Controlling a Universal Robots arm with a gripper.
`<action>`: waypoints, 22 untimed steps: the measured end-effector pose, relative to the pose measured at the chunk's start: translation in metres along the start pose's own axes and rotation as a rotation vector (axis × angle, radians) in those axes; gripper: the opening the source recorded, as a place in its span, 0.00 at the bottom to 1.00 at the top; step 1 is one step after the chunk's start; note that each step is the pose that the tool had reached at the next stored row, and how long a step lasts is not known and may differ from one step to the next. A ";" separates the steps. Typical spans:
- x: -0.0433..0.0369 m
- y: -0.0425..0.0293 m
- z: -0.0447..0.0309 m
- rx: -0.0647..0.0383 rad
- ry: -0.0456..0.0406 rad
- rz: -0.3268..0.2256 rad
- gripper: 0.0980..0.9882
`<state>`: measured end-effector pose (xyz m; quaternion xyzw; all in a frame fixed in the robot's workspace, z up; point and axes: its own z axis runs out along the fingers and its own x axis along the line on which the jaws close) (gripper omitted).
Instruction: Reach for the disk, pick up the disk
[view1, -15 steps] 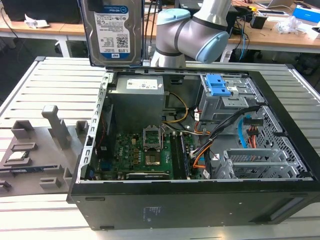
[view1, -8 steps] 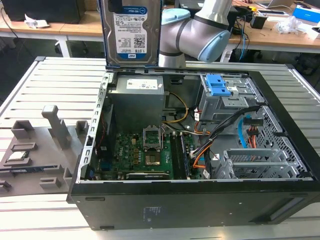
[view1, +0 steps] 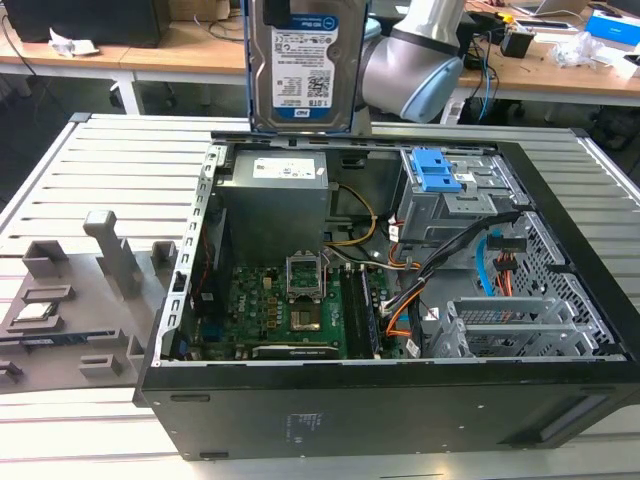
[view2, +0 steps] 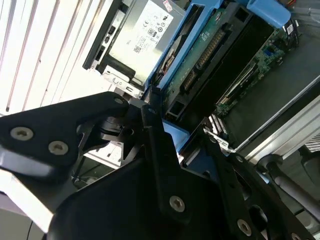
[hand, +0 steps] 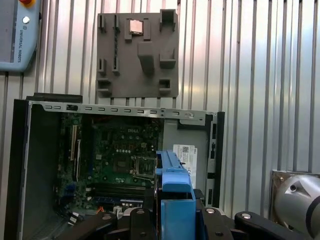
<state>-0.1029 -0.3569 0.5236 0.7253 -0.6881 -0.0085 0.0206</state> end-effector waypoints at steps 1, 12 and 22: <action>0.0001 -0.0037 -0.0001 0.000 0.0000 0.000 0.30; 0.0025 -0.0632 -0.0026 0.000 0.0001 0.000 0.30; 0.0043 -0.1065 -0.0043 -0.001 -0.0001 0.000 0.30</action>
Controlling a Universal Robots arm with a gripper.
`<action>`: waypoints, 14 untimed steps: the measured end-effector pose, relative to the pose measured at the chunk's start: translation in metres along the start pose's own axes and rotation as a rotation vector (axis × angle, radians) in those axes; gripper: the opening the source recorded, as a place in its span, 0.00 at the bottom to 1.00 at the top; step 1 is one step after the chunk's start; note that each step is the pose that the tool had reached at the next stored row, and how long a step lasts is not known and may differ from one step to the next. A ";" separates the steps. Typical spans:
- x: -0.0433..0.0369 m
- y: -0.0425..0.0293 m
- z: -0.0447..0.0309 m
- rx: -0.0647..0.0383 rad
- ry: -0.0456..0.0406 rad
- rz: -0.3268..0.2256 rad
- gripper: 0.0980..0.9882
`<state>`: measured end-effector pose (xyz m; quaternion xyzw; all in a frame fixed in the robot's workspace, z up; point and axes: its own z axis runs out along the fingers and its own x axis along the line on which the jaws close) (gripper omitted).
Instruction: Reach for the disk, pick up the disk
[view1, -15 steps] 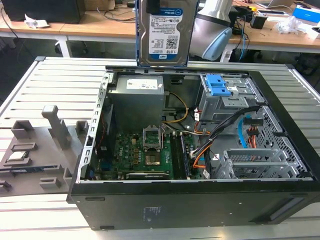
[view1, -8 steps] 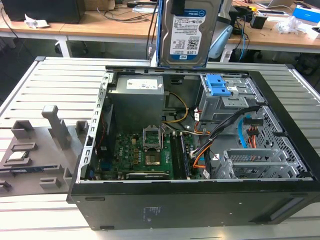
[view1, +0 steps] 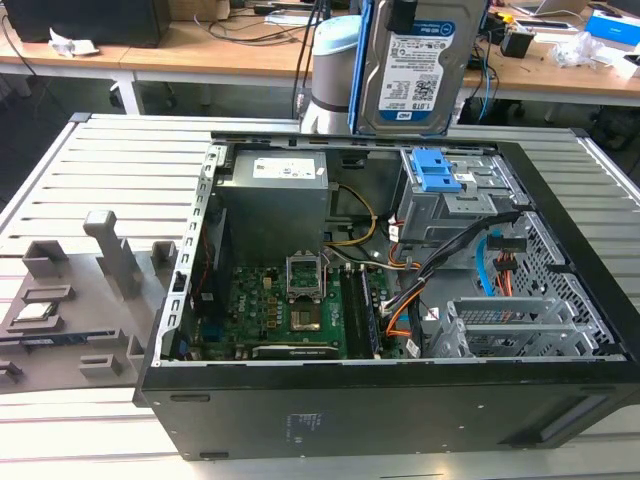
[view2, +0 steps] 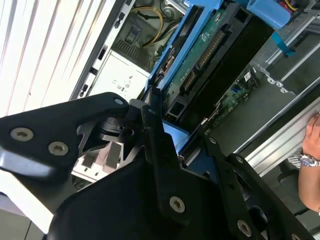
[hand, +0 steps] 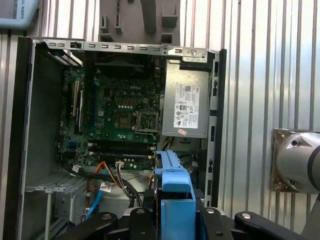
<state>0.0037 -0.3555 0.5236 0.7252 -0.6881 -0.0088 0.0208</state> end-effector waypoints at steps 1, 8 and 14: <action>0.0002 -0.0046 -0.0002 0.000 0.0000 0.000 0.30; 0.0018 -0.0396 -0.0017 0.000 0.0000 0.000 0.30; 0.0022 -0.0462 -0.0021 0.000 -0.0024 0.000 0.30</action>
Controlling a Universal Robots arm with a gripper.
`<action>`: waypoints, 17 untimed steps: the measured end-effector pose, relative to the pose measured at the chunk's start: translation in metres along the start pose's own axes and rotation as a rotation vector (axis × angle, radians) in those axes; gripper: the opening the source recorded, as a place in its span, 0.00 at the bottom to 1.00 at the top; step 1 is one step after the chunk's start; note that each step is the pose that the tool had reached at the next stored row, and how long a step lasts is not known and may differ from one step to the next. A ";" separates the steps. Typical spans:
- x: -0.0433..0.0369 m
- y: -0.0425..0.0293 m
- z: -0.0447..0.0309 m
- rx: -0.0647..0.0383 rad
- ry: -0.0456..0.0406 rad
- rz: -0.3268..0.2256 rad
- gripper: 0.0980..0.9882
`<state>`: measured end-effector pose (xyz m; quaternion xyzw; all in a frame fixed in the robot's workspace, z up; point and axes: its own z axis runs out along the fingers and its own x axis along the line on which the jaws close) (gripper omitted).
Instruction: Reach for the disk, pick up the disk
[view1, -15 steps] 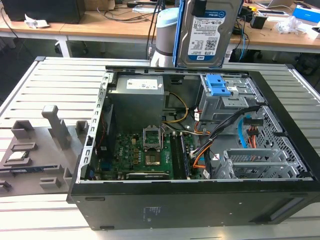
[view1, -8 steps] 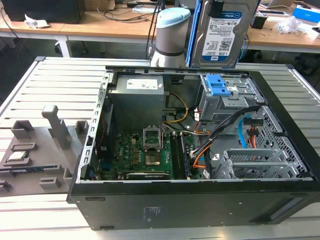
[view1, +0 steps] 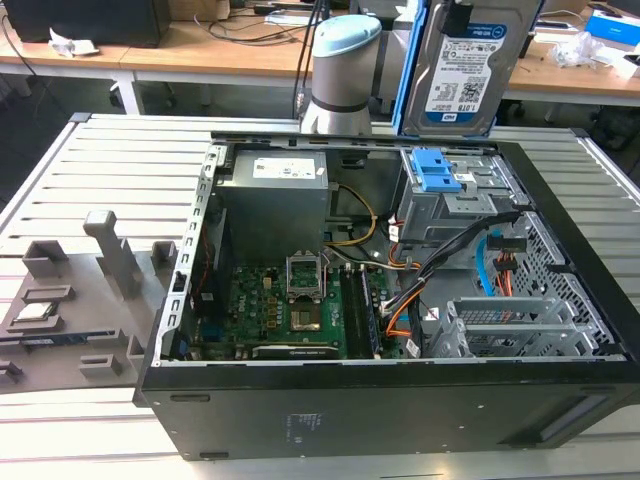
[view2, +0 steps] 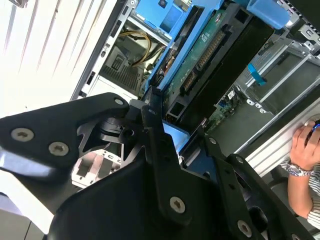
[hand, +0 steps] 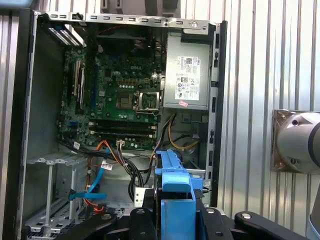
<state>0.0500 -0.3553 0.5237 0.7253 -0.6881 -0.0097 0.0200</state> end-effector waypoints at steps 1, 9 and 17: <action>0.0001 -0.0001 0.0001 0.001 -0.0096 0.000 0.30; 0.0142 0.0001 0.0004 0.003 -0.0641 0.001 0.30; 0.0149 0.0000 0.0009 0.004 -0.0603 0.044 0.30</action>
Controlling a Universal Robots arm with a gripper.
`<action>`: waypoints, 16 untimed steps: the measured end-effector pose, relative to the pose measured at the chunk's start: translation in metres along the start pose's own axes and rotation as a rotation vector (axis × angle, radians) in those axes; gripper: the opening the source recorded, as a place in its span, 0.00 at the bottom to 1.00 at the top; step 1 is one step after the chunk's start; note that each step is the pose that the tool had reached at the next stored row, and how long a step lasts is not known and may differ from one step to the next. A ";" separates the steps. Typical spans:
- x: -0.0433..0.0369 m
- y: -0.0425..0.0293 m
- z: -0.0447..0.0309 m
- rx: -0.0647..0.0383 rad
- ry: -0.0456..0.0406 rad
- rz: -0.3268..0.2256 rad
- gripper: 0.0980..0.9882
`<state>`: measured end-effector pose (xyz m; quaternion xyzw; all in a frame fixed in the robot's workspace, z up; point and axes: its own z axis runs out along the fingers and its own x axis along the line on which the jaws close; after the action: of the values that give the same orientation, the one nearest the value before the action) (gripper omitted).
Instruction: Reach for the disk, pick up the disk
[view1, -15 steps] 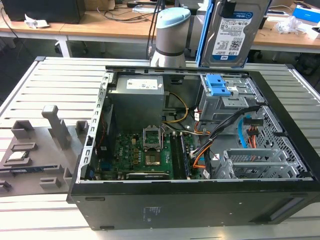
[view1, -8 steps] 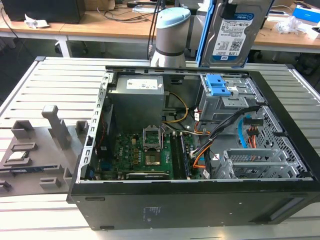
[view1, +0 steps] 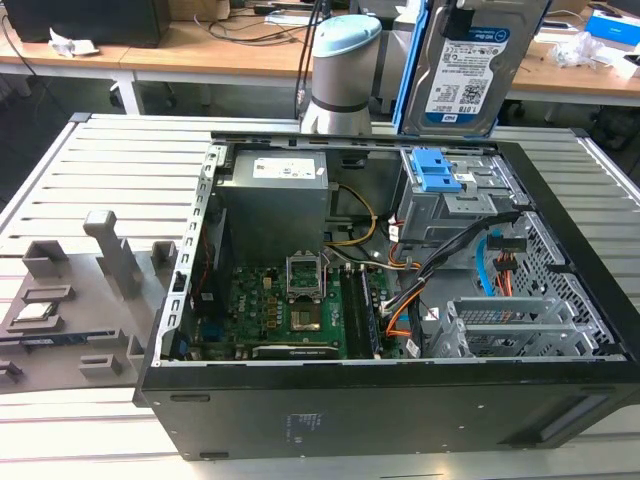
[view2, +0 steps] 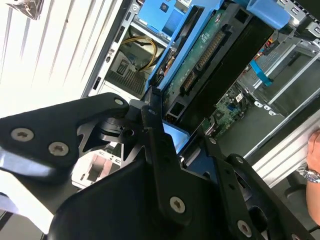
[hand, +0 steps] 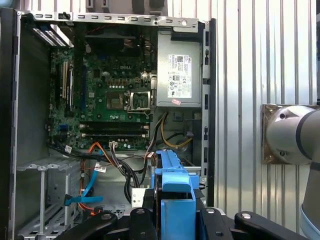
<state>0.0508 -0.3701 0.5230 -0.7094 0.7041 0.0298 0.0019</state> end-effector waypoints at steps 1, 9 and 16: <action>0.0005 0.0000 0.0000 0.000 0.0000 0.000 0.30; 0.0233 0.0001 -0.0011 0.000 0.0001 0.000 0.30; 0.0468 0.0003 -0.0021 0.000 0.0000 0.000 0.30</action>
<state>0.0508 -0.4170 0.5230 -0.7095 0.7041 0.0298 0.0018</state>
